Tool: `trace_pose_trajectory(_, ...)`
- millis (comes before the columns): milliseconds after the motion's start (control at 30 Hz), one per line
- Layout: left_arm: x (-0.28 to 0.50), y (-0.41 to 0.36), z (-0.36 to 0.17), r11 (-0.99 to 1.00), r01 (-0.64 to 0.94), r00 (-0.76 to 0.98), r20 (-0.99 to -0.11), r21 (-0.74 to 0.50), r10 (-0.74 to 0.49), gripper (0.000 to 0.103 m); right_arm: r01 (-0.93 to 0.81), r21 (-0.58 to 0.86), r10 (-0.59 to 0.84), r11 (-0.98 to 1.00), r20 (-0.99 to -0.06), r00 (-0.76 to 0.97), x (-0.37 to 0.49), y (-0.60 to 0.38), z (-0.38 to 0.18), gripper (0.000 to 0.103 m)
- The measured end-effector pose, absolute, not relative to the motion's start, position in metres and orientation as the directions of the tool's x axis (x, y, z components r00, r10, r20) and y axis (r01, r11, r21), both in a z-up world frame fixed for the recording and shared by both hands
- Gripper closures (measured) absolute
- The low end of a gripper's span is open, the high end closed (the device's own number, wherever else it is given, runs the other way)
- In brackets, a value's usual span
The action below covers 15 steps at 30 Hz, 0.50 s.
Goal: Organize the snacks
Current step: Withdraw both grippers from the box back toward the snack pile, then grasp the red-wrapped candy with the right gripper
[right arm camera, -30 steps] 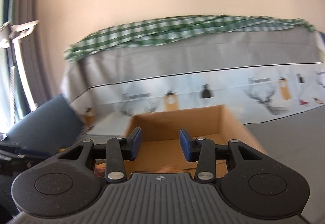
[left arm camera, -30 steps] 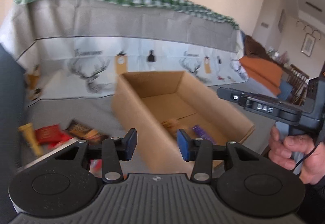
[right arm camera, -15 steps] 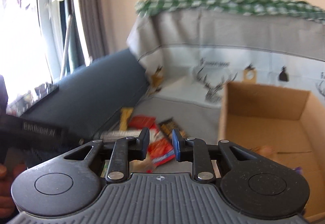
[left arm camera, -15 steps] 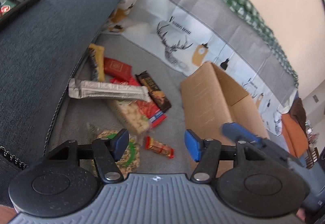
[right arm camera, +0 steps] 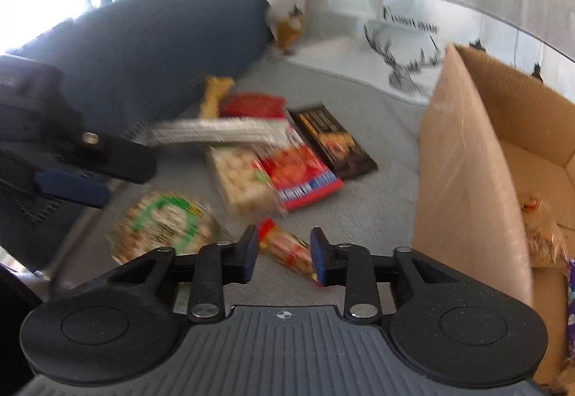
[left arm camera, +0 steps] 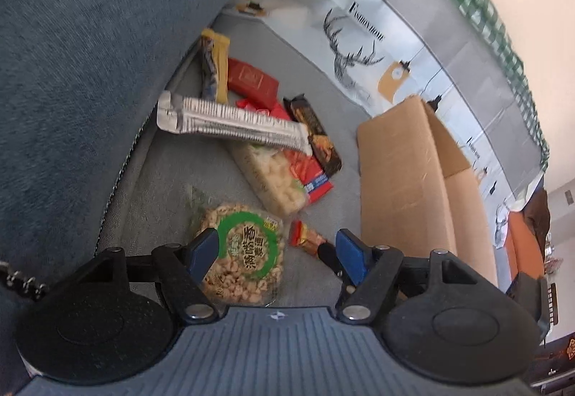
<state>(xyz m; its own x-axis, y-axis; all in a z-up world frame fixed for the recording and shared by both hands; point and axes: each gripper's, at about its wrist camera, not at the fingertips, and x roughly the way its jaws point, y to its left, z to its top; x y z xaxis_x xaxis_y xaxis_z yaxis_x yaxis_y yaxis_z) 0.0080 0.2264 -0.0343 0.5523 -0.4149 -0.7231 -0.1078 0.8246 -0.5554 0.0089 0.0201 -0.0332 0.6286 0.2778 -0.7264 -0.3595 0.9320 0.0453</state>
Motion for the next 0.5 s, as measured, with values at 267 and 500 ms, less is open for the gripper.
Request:
trace_pose_trajectory(267,0.014,0.225,-0.038,0.822,-0.112,0.535,-0.732,-0.558,-0.423,0.023,-0.392,0.011,0.277,0.92,-0.727,0.628,0.014,0.022,-0.052,0.057)
trace_pose_trajectory(500,0.014,0.225,-0.038,0.826,-0.126,0.534,-0.739,-0.55,-0.41,0.023,-0.38,0.058,0.292,0.923,-0.749,0.594,0.028,0.016,-0.059,0.049)
